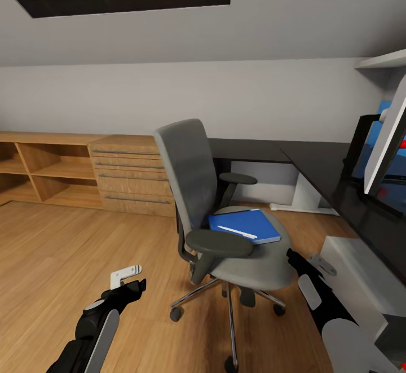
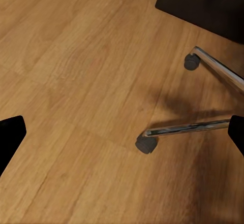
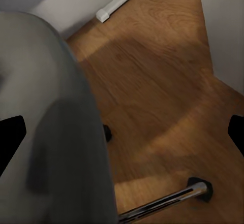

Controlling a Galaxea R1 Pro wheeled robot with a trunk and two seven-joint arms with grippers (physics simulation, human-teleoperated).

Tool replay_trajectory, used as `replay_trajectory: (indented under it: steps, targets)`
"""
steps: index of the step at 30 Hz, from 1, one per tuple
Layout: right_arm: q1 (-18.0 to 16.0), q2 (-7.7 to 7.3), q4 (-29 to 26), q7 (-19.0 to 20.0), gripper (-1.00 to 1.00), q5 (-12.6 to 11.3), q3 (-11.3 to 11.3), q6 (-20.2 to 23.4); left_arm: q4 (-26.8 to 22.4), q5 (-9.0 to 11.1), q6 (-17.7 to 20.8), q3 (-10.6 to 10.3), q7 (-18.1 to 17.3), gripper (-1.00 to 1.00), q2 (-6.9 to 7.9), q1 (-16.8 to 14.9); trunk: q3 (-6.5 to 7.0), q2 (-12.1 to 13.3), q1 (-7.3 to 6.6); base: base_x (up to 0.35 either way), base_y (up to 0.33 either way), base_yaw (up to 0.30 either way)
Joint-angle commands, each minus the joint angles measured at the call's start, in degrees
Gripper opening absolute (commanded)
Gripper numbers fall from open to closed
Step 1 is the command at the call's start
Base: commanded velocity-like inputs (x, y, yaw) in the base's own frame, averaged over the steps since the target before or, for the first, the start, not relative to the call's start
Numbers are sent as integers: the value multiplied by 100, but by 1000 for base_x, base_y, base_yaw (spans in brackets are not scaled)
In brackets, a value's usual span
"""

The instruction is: In the bedroom, organize the workspace by keeping the computer under the desk, ensuring the monitor is on the desk, placing the keyboard on the desk next to the monitor, placing the mouse on the desk next to the keyboard, moving the folder from the swivel chair onto the desk next to the mouse, stacking the notebook on top of the folder with the pen on top of the notebook, and positioning the swivel chair next to the desk.

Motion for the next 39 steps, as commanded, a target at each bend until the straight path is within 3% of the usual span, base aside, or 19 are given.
replay_trajectory:
  steps: [1, 26, 39]
  targets:
    - [2, 2, 53, -12, 100, -112, 23, -8, -6, 60, 17, -2, 48, 100, -1, -4, -7, -2, -1, 0, 0, 0]
    - [2, 9, 35, -12, 100, -157, 7, -12, -6, 62, 17, -2, 52, 100, -1, -4, -7, -2, -1, 84, 0, 6]
    - [2, 18, 35, -12, 100, -151, 21, -12, -6, 66, 26, -3, 48, 100, -10, -4, -7, -2, -1, 1, 0, 213]
